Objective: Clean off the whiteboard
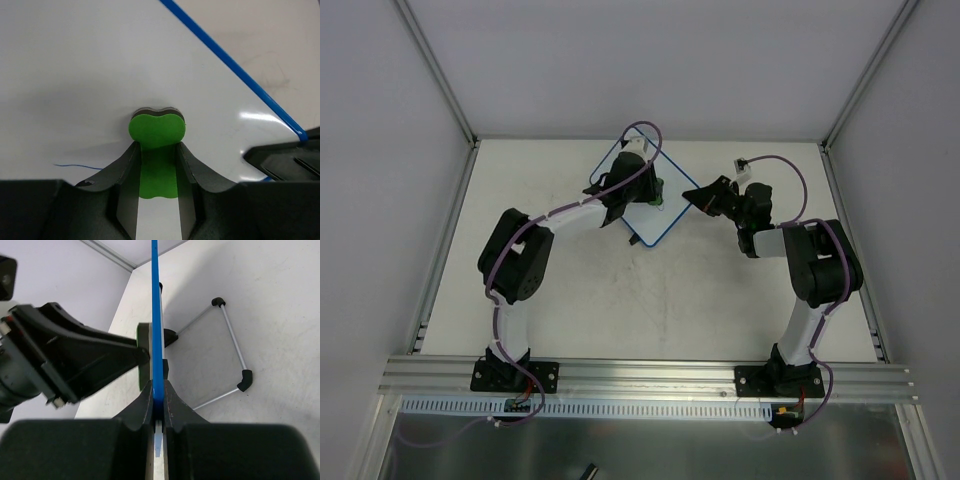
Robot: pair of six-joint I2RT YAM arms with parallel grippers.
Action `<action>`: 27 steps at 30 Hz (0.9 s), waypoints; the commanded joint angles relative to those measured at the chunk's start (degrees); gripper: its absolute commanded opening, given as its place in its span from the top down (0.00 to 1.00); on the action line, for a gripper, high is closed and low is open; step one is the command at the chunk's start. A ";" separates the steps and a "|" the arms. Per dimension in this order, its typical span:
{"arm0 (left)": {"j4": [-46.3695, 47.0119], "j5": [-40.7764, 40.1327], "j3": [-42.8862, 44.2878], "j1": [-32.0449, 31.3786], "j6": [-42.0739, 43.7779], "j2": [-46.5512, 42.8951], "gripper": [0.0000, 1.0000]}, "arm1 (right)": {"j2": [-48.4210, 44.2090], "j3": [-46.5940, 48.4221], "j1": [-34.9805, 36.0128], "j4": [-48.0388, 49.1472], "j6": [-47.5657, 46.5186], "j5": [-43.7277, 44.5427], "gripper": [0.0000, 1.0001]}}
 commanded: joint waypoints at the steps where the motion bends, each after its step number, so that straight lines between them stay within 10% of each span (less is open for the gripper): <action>1: -2.17 5.98 -2.90 -7.23 4.81 0.77 1.00 | -0.43 1.86 2.06 3.56 -0.50 -4.93 1.00; 15: -5.77 -4.93 -2.11 -9.44 6.84 0.76 1.00 | -0.52 1.60 2.06 3.56 -0.50 -4.93 1.00; 27: -6.83 1.66 -6.59 2.15 -9.15 2.96 1.00 | -0.70 1.43 1.97 3.82 -0.41 -4.93 1.00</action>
